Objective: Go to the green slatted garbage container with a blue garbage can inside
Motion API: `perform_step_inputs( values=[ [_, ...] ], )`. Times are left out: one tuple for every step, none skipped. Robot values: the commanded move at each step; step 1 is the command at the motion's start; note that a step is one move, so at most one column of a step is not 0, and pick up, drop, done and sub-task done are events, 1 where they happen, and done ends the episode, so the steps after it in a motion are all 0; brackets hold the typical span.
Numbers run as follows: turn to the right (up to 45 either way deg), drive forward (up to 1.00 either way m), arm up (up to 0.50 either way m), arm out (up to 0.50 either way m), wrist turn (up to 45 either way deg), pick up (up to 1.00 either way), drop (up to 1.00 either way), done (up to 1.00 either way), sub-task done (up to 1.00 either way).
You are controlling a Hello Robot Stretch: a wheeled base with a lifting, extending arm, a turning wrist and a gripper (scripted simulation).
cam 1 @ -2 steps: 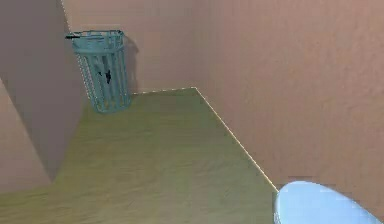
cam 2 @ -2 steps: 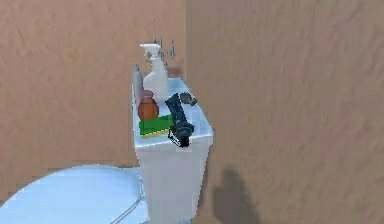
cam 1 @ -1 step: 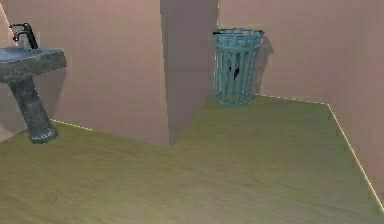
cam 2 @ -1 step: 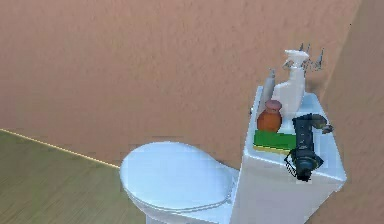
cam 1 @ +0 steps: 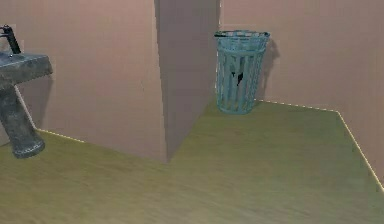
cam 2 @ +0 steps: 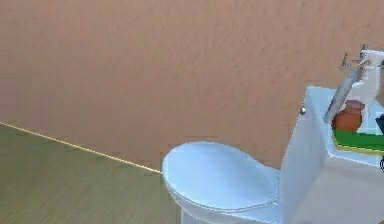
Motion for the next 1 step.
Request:
perform_step_inputs(
  values=[
    [15.0,0.00,0.00,0.00,0.0,0.00,0.00,0.00,0.00]
  ],
)
